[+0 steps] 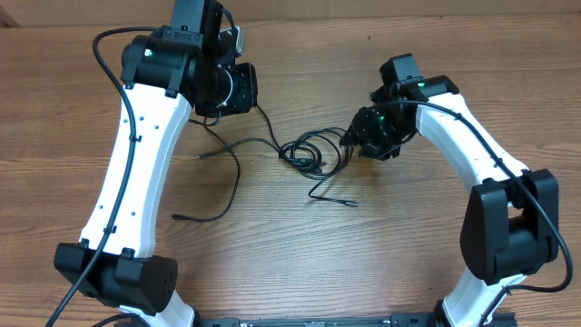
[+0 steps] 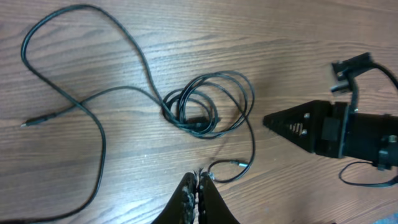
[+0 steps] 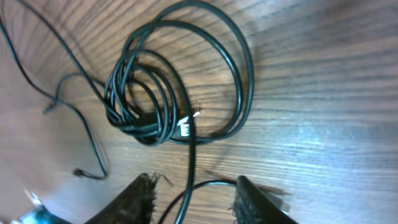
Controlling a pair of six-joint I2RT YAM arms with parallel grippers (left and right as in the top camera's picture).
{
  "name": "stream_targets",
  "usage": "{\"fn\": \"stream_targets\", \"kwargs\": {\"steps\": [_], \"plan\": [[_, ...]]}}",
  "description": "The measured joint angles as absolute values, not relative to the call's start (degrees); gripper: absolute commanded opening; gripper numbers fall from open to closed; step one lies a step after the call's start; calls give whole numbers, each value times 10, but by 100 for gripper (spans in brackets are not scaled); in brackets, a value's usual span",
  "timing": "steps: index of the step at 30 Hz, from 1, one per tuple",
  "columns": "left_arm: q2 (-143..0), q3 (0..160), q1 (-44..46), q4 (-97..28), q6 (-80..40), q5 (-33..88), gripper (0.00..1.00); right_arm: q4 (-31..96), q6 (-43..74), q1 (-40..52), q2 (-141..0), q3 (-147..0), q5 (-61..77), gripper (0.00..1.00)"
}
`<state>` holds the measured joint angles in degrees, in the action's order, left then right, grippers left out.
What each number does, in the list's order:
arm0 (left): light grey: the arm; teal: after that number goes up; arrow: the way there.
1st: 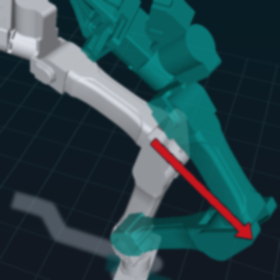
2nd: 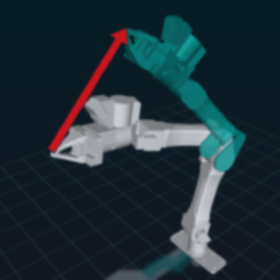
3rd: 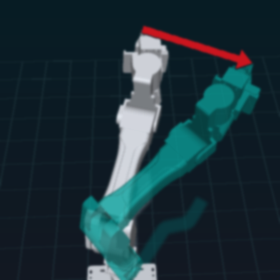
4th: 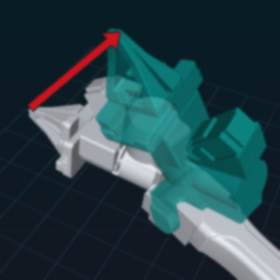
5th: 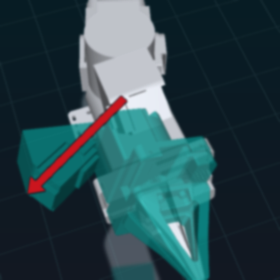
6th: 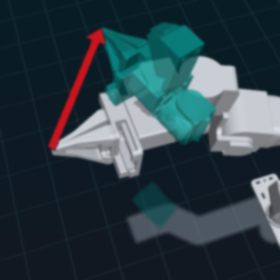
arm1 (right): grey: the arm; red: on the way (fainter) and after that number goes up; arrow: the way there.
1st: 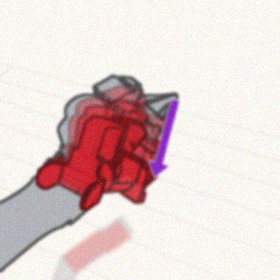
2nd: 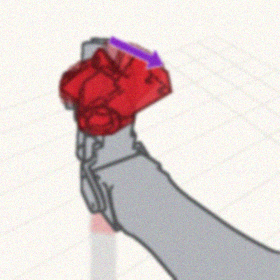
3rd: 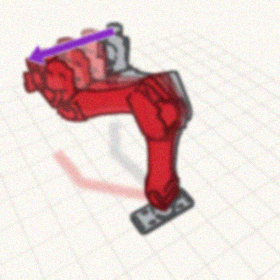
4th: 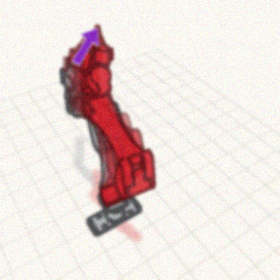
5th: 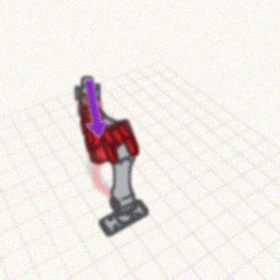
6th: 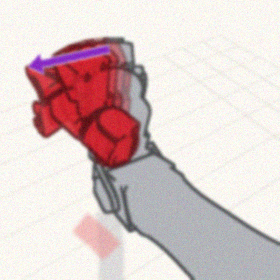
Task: Untangle cables
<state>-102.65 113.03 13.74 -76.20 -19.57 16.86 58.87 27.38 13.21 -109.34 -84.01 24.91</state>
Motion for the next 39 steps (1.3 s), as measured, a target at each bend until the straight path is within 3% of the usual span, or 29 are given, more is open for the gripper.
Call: {"fn": "stream_targets", "kwargs": {"steps": [1,7,8,10,14,17,18,21,25,33,37,39], "plan": [[-1027,1129,137,-764,-196,168,4,591,270,132,-1093,-840,249,4],[-1027,1129,137,-772,-196,155,4,601,254,131,-1093,-840,224,4],[-1027,1129,137,-777,-196,150,4,605,253,131,-1093,-840,219,5],[-1027,1129,137,-792,-196,138,5,612,252,131,-1093,-840,206,19],[-1027,1127,137,-817,-196,104,7,622,244,131,-1093,-840,185,28],[-1027,1118,137,-826,-194,87,35,627,243,131,-1093,-840,165,45],[-1027,1112,137,-827,-193,83,35,627,244,131,-1093,-840,161,46],[-1027,1088,137,-827,-195,77,33,633,239,130,-1093,-840,143,53],[-1027,1051,137,-827,-196,72,33,637,243,123,-1093,-840,122,98],[-1027,983,137,-800,-196,78,31,639,239,113,-1093,-840,110,100],[-1027,936,137,-759,-197,107,4,627,240,113,-1093,-840,109,100],[-1027,916,137,-738,-196,126,5,618,239,113,-1093,-840,109,100]]}}
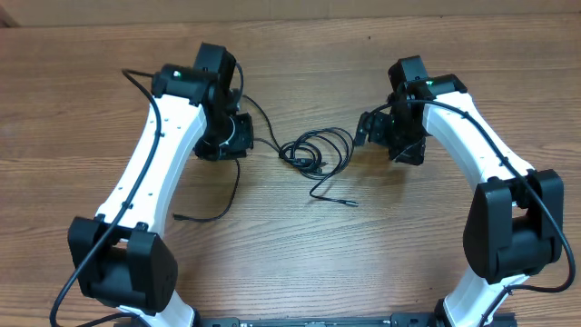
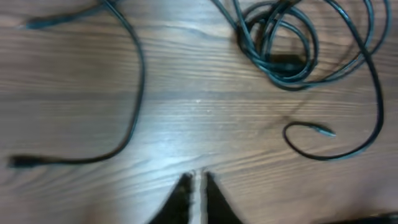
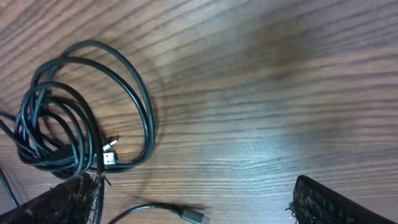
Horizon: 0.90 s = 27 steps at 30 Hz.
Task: Untangle cables
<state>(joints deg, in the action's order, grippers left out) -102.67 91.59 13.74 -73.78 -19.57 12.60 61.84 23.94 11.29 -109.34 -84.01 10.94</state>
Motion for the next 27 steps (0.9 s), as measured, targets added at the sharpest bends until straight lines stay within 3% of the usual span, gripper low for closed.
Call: {"fn": "stream_targets", "kwargs": {"steps": [13,22,24,27], "plan": [[-1027,862,174,-618,-197,195,7,619,239,113,-1093,-840,117,97],[-1039,862,203,-580,-292,147,25,600,239,113,-1093,-840,153,95],[-1050,862,204,-569,-308,142,25,586,239,113,-1093,-840,173,89],[-1069,861,204,-554,-330,136,24,561,237,113,-1093,-840,213,69]]}}
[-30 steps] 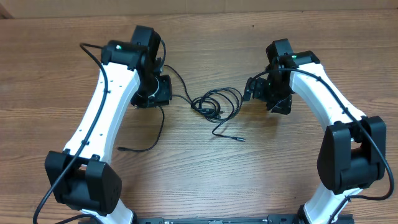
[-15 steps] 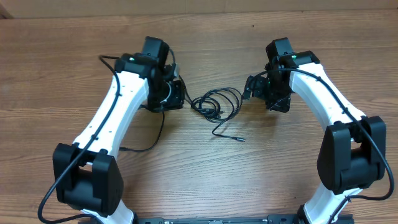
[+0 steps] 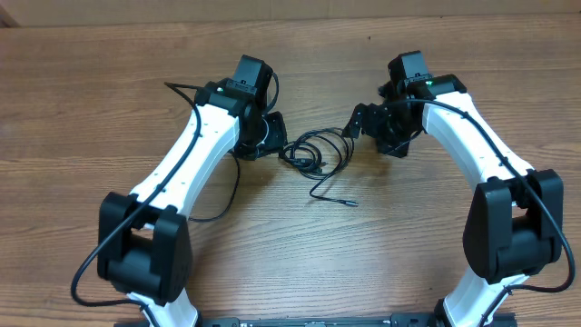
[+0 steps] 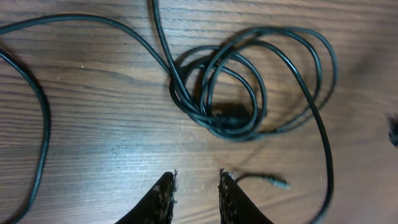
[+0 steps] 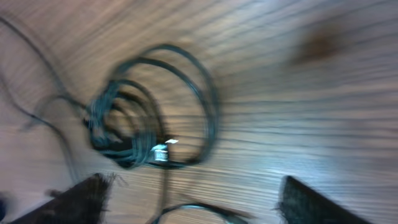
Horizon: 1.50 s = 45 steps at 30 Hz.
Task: Untangle cables
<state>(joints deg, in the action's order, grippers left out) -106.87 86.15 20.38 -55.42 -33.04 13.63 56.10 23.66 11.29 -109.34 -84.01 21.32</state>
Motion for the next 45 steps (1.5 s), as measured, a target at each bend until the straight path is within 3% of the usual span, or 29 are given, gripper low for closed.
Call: {"fn": "stream_targets", "kwargs": {"steps": [13,22,38,45], "plan": [[-1145,858,204,-530,-406,139,27,519,307,151,-1093,-840,251,53],[-1159,858,204,-500,-434,144,29,509,359,198,-1104,-840,186,54],[-1160,851,243,-489,-449,125,26,533,373,199,-1115,-840,147,55],[-1160,834,243,-475,-479,113,29,533,373,199,-1115,-840,146,55]]}}
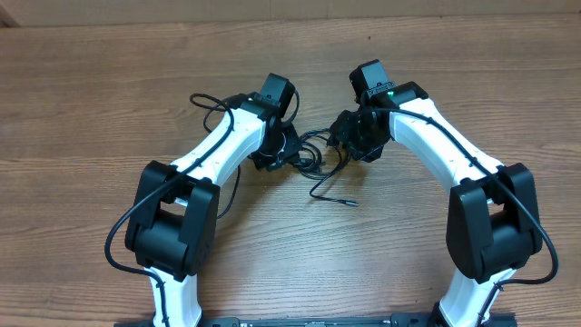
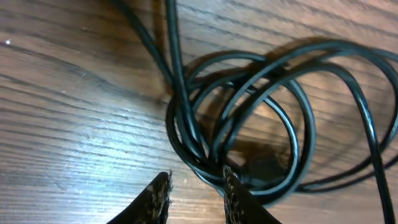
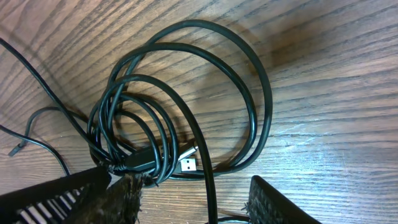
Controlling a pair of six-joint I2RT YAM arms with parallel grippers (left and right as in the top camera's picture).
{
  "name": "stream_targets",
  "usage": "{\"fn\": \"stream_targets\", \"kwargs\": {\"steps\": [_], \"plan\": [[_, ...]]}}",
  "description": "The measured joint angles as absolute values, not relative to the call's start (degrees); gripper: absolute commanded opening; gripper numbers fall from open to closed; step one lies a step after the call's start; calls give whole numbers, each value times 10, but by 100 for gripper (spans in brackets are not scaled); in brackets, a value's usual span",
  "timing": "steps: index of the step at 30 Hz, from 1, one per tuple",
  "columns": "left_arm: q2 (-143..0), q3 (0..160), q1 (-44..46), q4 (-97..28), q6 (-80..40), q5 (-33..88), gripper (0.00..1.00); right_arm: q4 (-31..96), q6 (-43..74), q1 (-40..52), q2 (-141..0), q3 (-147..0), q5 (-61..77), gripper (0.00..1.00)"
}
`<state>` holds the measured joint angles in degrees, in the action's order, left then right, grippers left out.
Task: Untangle cables
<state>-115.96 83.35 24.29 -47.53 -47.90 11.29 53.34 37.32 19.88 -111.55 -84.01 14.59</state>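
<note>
A tangle of black cables (image 1: 315, 154) lies coiled mid-table between both arms. My left gripper (image 1: 275, 158) is low at the coil's left edge. In the left wrist view it (image 2: 194, 186) is open, its right finger against the outer loops of the coil (image 2: 249, 134). My right gripper (image 1: 349, 142) is at the coil's right side. In the right wrist view it (image 3: 196, 199) is wide open, with one cable strand (image 3: 208, 174) running between its fingers. A silver USB plug (image 3: 188, 165) lies just ahead of it, by the knotted loops (image 3: 134, 146).
A loose cable end (image 1: 332, 196) trails toward the front of the wooden table (image 1: 73, 182). A thin cable (image 1: 229, 193) runs off to the left, partly under the left arm. Both arms crowd the coil from either side.
My left gripper has come closer to the coil, its right finger now at the loops. My right gripper has moved left to the coil, with a strand between its open fingers.
My left gripper was shut at the back left while the right stood open beside the coil. Then the left, still shut, was lower and left of the coil, the right farther right. Later the left was open near the coil. Now both are open at the coil.
</note>
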Motion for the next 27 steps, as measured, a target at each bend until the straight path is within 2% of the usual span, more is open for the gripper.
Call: {"fn": "stream_targets", "kwargs": {"steps": [4,8,14,27], "plan": [[-1160,818,243,-452,-498,112,21,533,373,199,-1115,-840,146,54],[-1160,817,243,-441,-505,112,22,533,373,199,-1115,-840,146,55],[-1160,817,241,-429,-509,110,31,531,373,199,-1115,-840,146,55],[-1160,809,241,-418,-511,97,27,527,373,199,-1115,-840,146,55]]}}
